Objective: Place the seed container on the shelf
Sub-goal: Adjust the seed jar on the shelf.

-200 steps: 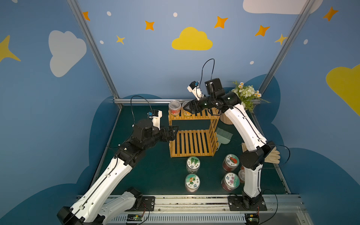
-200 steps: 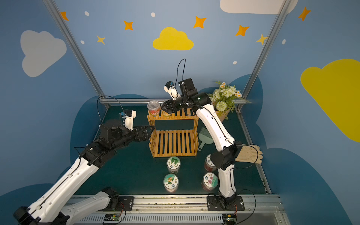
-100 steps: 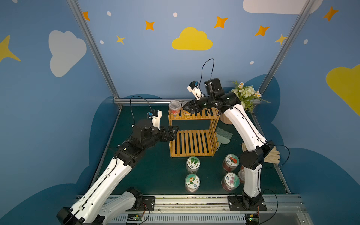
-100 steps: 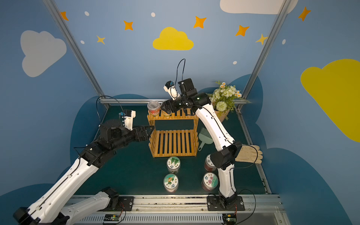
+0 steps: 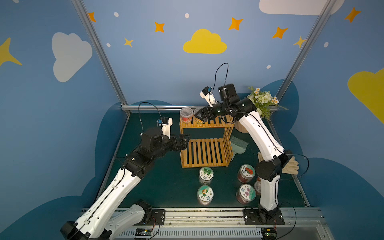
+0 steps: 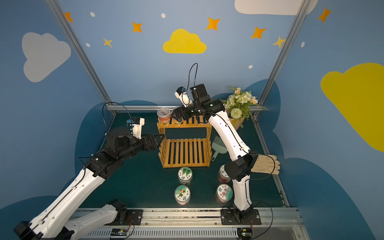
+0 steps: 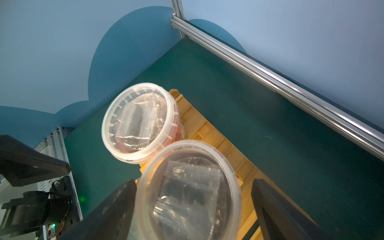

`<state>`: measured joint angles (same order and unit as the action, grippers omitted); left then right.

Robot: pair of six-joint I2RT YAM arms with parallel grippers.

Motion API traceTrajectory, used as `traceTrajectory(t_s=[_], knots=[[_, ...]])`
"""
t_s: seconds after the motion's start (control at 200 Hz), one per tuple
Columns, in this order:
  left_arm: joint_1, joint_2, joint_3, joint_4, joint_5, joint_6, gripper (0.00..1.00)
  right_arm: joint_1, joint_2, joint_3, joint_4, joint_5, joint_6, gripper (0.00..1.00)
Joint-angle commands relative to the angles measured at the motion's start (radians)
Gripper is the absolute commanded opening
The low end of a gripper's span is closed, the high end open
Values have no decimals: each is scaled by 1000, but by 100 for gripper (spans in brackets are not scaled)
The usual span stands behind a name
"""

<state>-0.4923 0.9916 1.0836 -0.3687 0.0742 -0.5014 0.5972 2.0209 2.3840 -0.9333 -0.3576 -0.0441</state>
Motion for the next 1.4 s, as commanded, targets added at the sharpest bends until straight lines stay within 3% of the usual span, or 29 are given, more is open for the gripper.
traceTrajectory(t_s=[0.0,0.425,0.811,0.971,1.131,1.397], knots=[[6,-14,-12,-2,10,11,100,-5,-28,-17,17,6,-20,94],[6,-16,-7,-17,-8,-22,100,-4,-39,-24,15,14,-26,95],[9,-3,-4,-22,-1,-1,100,-5,-39,-29,24,10,-22,87],[9,-1,-2,-24,6,4,100,-4,-36,-31,28,-3,-15,91],[10,-1,-7,-21,13,-2,100,-5,-38,-39,36,-13,-3,83],[12,-1,-5,-22,18,-1,100,-4,-38,-40,45,-15,-9,82]])
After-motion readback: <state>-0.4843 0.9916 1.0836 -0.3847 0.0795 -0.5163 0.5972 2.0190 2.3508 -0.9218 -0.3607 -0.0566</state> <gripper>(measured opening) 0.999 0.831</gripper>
